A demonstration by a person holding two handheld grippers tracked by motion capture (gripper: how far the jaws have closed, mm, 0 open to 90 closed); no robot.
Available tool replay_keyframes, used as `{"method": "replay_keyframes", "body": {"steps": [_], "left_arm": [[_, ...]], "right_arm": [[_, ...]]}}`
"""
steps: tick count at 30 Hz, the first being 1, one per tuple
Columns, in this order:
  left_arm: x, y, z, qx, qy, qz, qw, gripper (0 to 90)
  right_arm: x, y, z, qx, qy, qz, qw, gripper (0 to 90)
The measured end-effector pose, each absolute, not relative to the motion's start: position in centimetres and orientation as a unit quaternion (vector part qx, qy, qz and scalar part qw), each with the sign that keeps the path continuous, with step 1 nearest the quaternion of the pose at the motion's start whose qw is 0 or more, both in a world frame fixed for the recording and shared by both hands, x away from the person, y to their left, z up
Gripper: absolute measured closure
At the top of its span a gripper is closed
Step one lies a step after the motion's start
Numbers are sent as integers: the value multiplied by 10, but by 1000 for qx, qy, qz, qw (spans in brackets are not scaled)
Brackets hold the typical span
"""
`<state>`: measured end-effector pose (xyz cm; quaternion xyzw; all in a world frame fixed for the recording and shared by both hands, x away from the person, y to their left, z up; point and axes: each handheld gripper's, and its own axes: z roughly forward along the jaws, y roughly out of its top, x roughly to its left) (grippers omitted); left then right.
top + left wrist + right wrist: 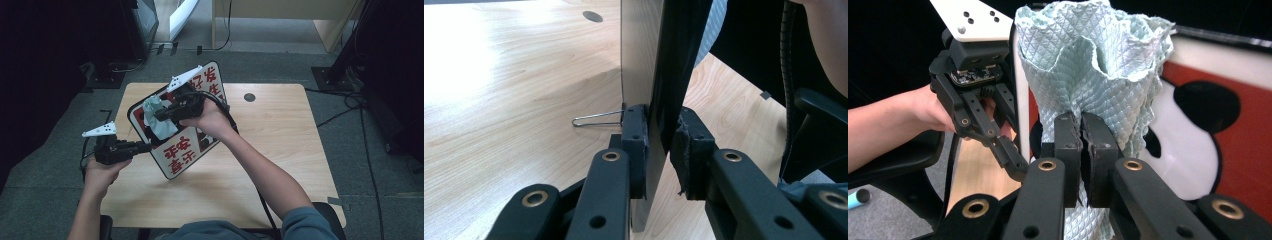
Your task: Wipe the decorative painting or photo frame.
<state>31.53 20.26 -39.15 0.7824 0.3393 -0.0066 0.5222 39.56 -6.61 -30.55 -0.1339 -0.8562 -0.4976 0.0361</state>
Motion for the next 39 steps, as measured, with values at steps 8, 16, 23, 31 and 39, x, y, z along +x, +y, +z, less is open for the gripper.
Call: {"method": "replay_keyframes", "body": {"steps": [8, 16, 23, 31, 39], "left_arm": [[315, 203, -391, 783, 339, -7, 522, 772], [316, 203, -391, 781, 341, -13, 524, 755], [315, 203, -391, 782, 340, -11, 522, 752], [315, 202, -391, 784, 340, -9, 520, 751], [315, 202, -391, 783, 339, -8, 521, 753]], "right_arm": [[394, -68, -318, -132, -854, -501, 44, 864], [393, -69, -328, -132, -853, -502, 52, 856], [392, -70, -334, -133, -854, -500, 57, 851], [390, -72, -342, -131, -856, -497, 55, 846], [389, -73, -348, -136, -854, -499, 59, 848]]}}
